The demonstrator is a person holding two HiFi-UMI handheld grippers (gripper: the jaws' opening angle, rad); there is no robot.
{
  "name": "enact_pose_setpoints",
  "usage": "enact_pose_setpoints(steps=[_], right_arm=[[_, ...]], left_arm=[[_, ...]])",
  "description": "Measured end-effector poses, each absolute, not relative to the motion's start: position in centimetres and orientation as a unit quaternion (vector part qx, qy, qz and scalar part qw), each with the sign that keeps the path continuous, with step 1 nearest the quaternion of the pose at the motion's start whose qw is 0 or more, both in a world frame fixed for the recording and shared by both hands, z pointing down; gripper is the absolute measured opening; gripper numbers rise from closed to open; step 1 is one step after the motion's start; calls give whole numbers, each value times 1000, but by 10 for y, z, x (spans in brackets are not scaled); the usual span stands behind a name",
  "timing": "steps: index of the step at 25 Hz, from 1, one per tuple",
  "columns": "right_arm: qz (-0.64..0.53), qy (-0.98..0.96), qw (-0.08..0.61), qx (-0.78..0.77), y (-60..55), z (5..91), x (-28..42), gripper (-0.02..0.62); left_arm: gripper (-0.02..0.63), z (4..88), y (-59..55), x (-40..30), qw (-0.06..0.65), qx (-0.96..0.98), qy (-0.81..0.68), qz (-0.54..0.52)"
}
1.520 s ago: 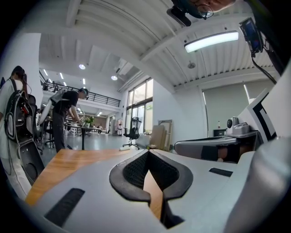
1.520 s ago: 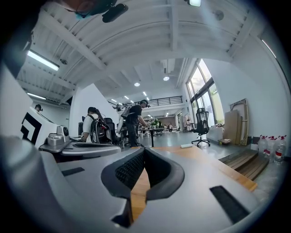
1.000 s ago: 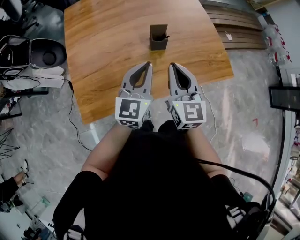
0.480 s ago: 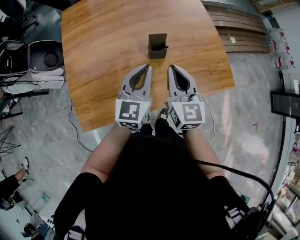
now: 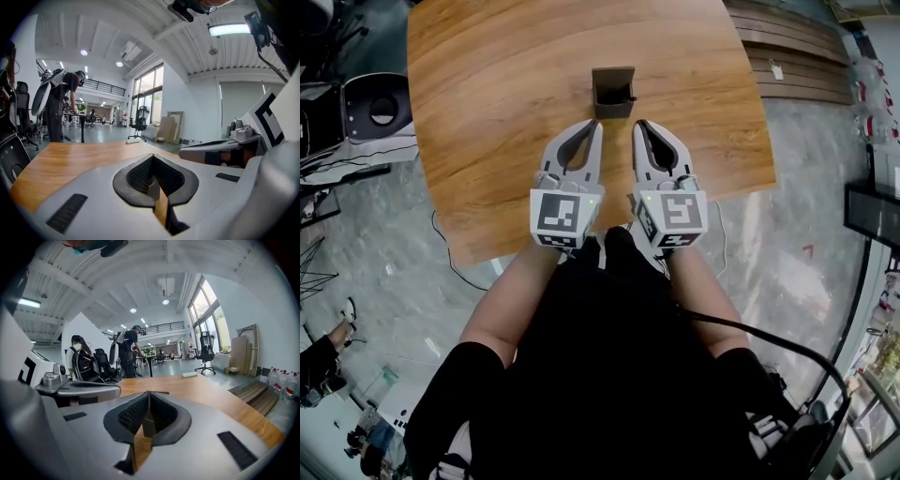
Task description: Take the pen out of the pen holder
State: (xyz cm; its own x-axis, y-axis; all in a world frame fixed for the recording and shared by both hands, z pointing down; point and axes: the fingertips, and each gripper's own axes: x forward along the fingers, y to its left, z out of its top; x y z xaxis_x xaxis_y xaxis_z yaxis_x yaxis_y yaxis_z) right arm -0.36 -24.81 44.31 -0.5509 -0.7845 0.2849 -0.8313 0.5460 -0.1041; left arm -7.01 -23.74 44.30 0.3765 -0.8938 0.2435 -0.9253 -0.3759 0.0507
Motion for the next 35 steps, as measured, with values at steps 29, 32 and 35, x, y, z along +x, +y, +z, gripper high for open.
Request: enact_pose_setpoints(steps=[29, 32, 35], right_arm=[[166, -855, 179, 458, -319, 545, -17, 17], [156, -857, 176, 458, -316, 539, -21, 17], [149, -859, 169, 460, -314, 528, -20, 17]], left_arm=[[0, 524, -284, -77, 134, 809, -560, 122], [0, 522, -283, -80, 131, 809, -560, 121], [0, 514, -283, -80, 124, 810, -561, 117]])
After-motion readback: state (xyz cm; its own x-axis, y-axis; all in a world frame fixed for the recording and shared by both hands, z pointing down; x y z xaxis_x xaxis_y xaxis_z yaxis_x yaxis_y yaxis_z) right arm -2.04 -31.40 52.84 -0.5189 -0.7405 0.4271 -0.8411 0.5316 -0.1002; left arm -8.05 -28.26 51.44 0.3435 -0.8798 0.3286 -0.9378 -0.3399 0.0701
